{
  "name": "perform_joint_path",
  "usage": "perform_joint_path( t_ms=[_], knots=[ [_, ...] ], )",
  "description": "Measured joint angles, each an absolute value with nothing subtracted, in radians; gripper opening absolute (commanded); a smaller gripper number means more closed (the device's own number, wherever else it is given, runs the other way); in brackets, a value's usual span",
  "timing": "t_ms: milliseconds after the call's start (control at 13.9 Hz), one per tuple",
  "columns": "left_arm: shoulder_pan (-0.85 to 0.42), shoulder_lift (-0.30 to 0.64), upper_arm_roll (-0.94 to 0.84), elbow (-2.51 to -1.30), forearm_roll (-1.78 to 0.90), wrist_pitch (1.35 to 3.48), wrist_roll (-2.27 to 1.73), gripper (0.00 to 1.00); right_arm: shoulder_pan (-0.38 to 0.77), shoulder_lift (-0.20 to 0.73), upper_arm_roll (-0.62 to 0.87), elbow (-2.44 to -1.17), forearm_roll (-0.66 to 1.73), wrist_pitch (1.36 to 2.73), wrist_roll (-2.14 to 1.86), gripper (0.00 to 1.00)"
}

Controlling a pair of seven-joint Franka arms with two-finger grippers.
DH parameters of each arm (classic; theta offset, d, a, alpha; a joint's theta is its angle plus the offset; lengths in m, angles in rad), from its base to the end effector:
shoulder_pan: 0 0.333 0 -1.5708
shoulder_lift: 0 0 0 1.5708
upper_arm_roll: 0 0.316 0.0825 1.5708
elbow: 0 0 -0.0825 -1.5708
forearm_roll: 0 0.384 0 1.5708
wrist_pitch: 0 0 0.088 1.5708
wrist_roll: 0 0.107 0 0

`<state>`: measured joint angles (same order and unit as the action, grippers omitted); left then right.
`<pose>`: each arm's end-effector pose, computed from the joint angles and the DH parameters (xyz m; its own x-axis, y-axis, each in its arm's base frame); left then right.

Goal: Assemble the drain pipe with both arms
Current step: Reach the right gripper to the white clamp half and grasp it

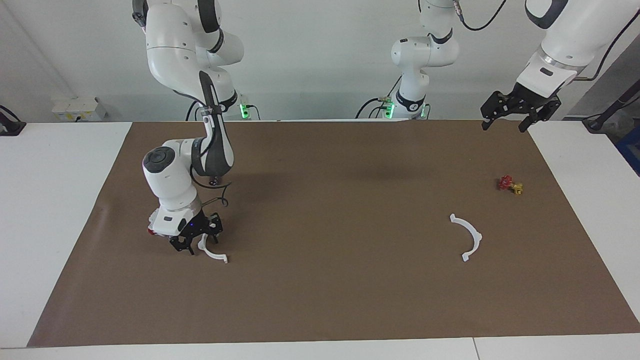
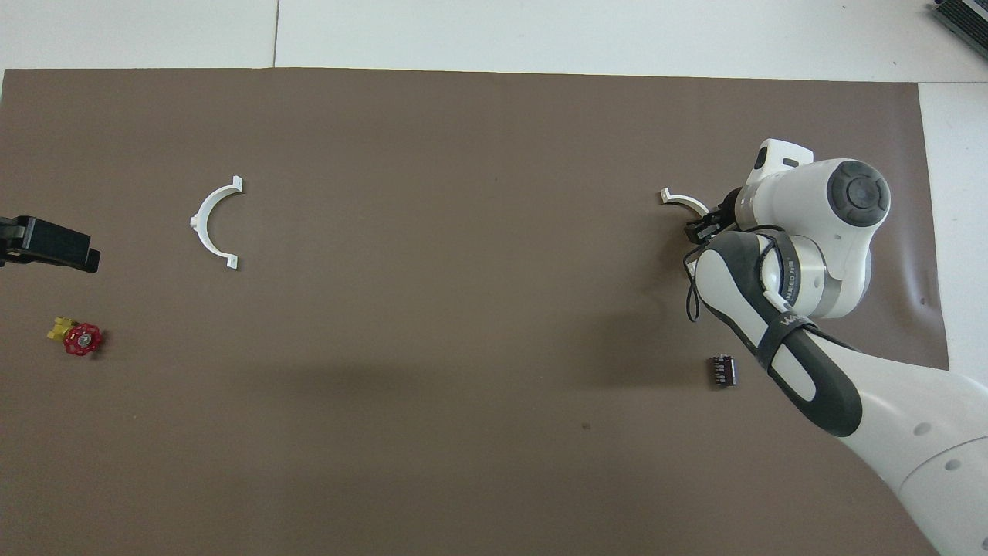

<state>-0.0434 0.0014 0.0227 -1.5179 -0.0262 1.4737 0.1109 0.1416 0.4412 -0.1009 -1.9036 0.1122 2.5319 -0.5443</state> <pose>0.5450 -0.0143 0.6402 0.9901 -0.1337 -0.0424 -0.1324 -0.9907 0.0310 0.6476 0.0294 0.2866 0.8542 0.4878 0.1802 0.4844 -0.8724 0.0654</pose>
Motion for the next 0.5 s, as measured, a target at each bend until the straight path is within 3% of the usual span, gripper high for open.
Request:
perform_joint_path(
  t_ms=[287,502],
  knots=[
    [-0.043,0.001,0.023,-1.518,-0.026,1.474,0.111,1.0,0.142,0.441,-0.101,-1.892,0.113,2.528,-0.544,0.0],
    [-0.043,0.001,0.023,-1.518,-0.026,1.474,0.111,1.0,0.157,0.433,-0.099,-1.847,0.117,2.442,-0.482,0.0]
  ],
)
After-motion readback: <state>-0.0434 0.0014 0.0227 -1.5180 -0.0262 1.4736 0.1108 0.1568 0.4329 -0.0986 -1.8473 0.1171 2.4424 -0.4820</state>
